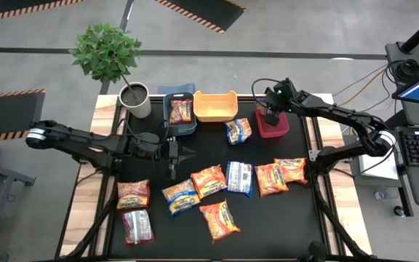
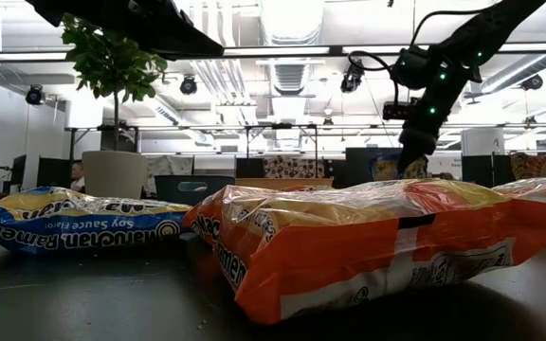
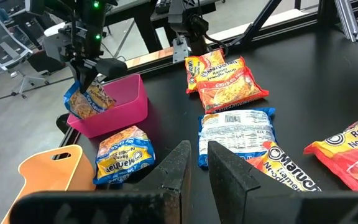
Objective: Sort Maruchan noodles
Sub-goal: Put the blue noodle pack into the red bin
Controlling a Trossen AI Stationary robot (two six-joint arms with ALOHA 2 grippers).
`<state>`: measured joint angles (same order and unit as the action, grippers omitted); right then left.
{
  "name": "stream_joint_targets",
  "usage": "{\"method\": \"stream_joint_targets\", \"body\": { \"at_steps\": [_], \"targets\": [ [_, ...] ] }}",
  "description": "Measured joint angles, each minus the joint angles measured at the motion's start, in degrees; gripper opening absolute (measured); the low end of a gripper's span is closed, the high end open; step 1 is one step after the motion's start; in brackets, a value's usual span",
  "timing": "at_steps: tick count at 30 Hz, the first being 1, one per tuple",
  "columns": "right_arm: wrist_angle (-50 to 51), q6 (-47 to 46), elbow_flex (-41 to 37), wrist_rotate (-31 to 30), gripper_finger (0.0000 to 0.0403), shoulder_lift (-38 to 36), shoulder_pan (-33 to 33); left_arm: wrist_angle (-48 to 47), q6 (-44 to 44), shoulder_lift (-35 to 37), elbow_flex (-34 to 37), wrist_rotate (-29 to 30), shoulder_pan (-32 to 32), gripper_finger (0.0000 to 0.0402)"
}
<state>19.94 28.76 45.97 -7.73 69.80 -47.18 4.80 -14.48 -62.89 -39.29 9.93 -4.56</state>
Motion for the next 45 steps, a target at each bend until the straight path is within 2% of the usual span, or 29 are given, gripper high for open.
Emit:
{"method": "stream_joint_targets", "body": {
  "at_steps": [6,11,26,31,35,39,45],
  "targets": [
    [-1.13,-2.28,-0.02,-0.33,0.0022,0.0,0.0,0.0,0.2,0.0,0.0,0.0,0.0,0.0039],
    [-1.38,-3.41,-0.02,-2.84,0.0022,0.0,0.0,0.0,0.72,0.0,0.0,-0.02,0.0,0.0039],
    [-0.49,-3.3,-0.02,-2.78,0.0024,0.0,0.0,0.0,6.19,0.0,0.0,-0.04,0.0,0.0039],
    [0.34,-1.27,-0.02,-2.39,0.0011,0.0,0.0,-0.02,7.7,0.0,0.11,-0.07,0.0,0.0039],
    [0.31,-3.04,-0.02,-2.43,0.001,0.0,0.0,-0.02,7.62,0.0,0.11,-0.07,0.0,0.0039],
    [0.35,-4.61,-0.02,-2.4,0.0023,0.0,0.02,-0.02,7.58,0.0,0.13,-0.07,0.0,0.0039],
    [0.34,-7.91,-0.02,-2.4,0.0081,0.0,0.0,0.85,7.56,0.0,0.22,-0.04,0.0,0.0039]
  ]
}}
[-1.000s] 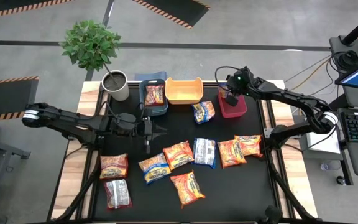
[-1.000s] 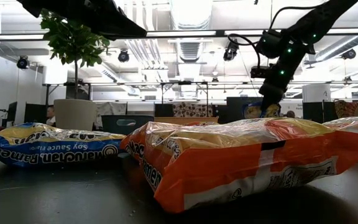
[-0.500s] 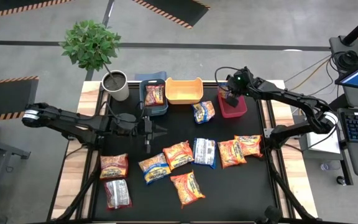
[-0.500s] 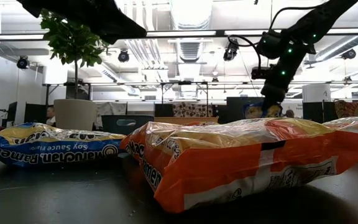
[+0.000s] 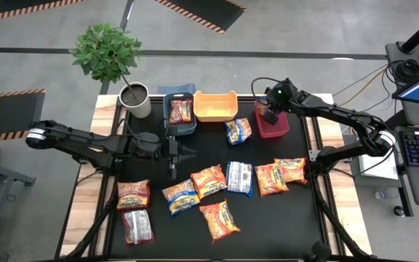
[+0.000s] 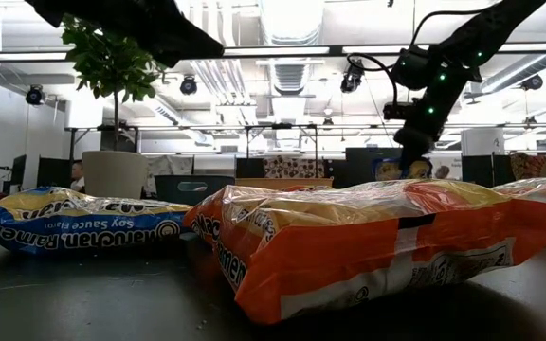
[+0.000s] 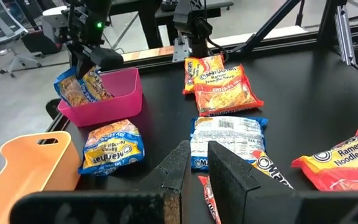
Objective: Sort Maruchan noodles
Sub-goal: Put the blue noodle pack into the red bin
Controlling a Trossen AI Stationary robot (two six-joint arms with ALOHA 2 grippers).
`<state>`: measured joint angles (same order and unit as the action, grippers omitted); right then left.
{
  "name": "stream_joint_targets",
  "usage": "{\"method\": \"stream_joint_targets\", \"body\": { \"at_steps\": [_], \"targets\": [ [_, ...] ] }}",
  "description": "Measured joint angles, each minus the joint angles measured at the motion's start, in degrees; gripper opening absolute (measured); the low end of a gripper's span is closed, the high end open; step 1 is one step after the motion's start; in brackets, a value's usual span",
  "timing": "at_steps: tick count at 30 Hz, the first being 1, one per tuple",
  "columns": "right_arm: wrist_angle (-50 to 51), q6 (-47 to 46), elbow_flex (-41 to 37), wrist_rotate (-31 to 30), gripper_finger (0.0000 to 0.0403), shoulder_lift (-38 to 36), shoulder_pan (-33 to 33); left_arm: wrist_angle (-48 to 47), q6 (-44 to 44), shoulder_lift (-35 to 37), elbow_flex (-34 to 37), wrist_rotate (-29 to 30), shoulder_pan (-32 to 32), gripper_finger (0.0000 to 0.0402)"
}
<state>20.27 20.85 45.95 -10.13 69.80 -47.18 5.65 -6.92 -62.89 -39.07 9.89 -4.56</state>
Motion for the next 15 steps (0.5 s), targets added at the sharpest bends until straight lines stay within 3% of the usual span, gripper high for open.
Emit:
{"method": "stream_joint_targets", "body": {
  "at_steps": [7,15],
  "targets": [
    [-1.19,-1.87,0.0,-0.22,0.0143,0.0,0.0,2.41,2.75,-0.01,0.0,0.0,0.0,0.0039],
    [-0.93,-4.29,1.36,-0.23,0.0171,-0.02,0.09,2.53,3.06,-0.02,0.0,0.0,0.0,0.0039]
  ]
}}
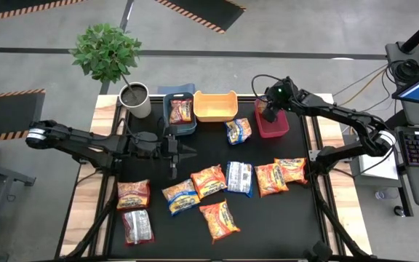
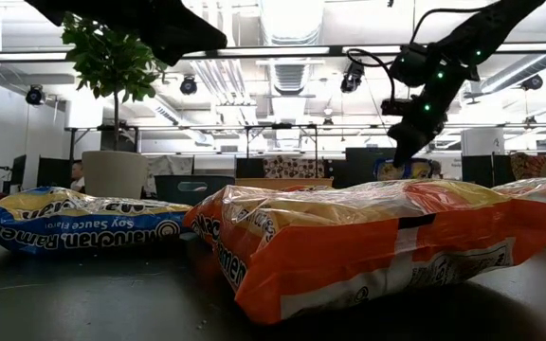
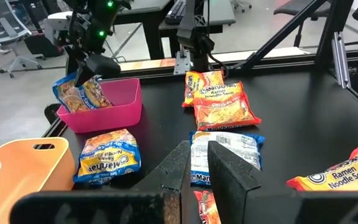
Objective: Sort Maruchan noodles
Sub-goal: Put the blue noodle pack into the red bin
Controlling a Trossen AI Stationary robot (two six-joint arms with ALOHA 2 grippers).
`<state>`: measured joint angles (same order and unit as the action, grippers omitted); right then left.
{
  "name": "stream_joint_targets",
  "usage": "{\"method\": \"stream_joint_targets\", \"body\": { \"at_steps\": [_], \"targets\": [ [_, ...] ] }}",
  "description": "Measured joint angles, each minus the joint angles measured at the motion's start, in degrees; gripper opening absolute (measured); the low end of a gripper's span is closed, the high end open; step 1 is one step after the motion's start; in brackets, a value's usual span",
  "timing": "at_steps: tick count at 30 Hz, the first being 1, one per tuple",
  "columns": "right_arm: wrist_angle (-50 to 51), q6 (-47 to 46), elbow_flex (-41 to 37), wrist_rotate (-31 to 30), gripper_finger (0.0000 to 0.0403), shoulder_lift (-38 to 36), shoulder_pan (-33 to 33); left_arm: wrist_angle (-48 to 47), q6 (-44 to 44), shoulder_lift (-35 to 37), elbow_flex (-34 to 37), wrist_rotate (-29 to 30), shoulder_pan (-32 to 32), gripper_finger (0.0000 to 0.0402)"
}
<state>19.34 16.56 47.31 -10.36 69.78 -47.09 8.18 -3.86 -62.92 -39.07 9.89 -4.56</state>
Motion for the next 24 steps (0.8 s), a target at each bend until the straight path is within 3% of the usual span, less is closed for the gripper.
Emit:
{"method": "stream_joint_targets", "body": {
  "at_steps": [6,11,15,19,24],
  "targets": [
    [8.9,-7.48,6.34,0.84,0.0171,-0.35,0.38,0.05,0.93,-0.01,0.0,0.02,0.0,0.0039],
    [19.79,-14.53,12.79,8.43,0.0158,-0.35,1.34,0.27,1.03,-1.49,0.07,0.02,0.0,0.0039],
    [26.98,-19.6,15.88,9.2,0.014,-0.6,4.76,1.65,1.4,-4.86,0.09,0.02,0.0,0.0039],
    [31.0,-24.79,15.93,8.87,0.0115,-1.15,9.65,2.35,0.85,-8.35,-0.06,0.02,0.0,0.0039],
    [29.14,-28.11,10.16,7.73,0.0064,-1.4,12.23,2.6,-0.92,-9.92,-0.59,0.02,0.0,0.0039]
  ]
}}
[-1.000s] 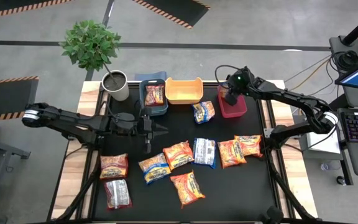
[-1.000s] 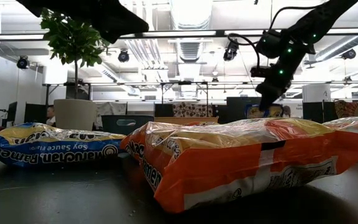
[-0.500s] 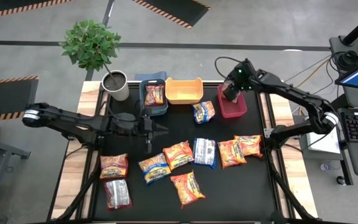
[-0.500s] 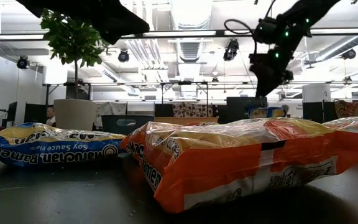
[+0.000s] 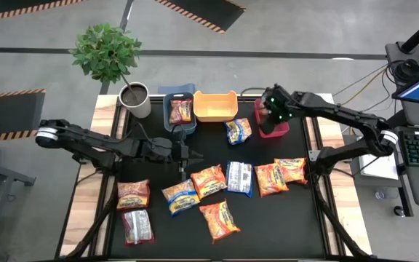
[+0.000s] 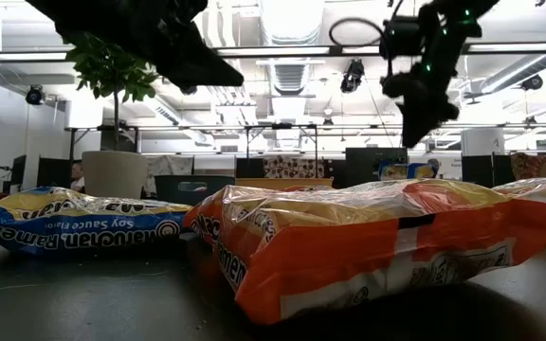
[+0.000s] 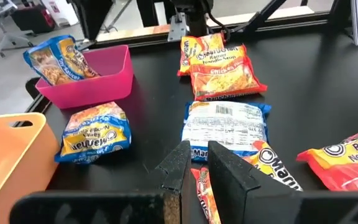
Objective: Sort Maruchan noodles
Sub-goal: Put the blue noodle pack into the red bin
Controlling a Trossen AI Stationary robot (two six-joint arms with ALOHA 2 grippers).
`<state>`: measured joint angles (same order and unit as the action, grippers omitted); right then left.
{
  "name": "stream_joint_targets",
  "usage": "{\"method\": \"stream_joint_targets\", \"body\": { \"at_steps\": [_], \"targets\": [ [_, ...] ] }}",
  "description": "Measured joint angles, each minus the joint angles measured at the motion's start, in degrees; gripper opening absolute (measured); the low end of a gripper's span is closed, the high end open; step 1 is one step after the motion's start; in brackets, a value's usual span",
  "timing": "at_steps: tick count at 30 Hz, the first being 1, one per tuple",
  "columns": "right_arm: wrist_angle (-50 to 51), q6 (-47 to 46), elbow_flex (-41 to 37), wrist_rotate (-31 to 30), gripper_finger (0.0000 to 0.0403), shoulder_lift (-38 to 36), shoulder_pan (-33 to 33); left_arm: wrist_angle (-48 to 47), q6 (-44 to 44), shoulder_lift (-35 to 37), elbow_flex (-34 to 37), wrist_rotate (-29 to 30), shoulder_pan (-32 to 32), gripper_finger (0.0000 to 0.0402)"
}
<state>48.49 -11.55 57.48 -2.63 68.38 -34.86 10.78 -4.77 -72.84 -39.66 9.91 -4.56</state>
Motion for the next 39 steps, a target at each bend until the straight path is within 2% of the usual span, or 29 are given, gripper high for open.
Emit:
{"method": "stream_joint_targets", "body": {
  "at_steps": [3,5,13,18,22,27,29,36,39],
  "targets": [
    [-3.5,-1.18,-4.61,-4.08,0.0025,0.0,-0.52,0.22,-0.83,0.12,-0.02,0.02,0.0,0.0039],
    [-5.81,-1.46,-6.79,-7.35,0.0013,0.02,-1.67,0.24,-0.94,0.26,-0.02,0.02,0.0,0.0039],
    [-13.42,0.75,-11.64,-9.32,0.0011,0.11,-7.39,0.38,-0.94,0.33,-0.04,0.02,0.0,0.0039],
    [-13.68,1.58,-10.74,-8.75,0.0011,-1.02,-6.62,0.35,-0.74,0.33,-0.04,0.02,0.0,0.0039],
    [-13.7,0.29,-9.19,-8.48,0.0011,-3.17,-3.84,0.35,-0.72,0.34,-0.04,0.02,0.0,0.0039],
    [-17.4,-2.04,-9.0,-0.17,0.0011,-6.17,2.11,0.35,-0.5,0.35,-0.04,0.02,0.0,0.0039],
    [-19.42,-3.58,-9.11,1.16,0.0011,-6.37,5.46,0.35,-0.48,0.35,-0.04,0.02,0.0,0.0039],
    [-28.51,-5.11,-9.25,1.04,0.0011,-3.37,17.19,0.89,-0.44,-0.12,-0.07,0.02,0.0,0.0039],
    [-32.06,-5.83,-9.25,-3.7,0.0011,-0.16,20.17,0.79,-0.18,-0.83,-0.07,0.02,0.0,0.0039]
  ]
}}
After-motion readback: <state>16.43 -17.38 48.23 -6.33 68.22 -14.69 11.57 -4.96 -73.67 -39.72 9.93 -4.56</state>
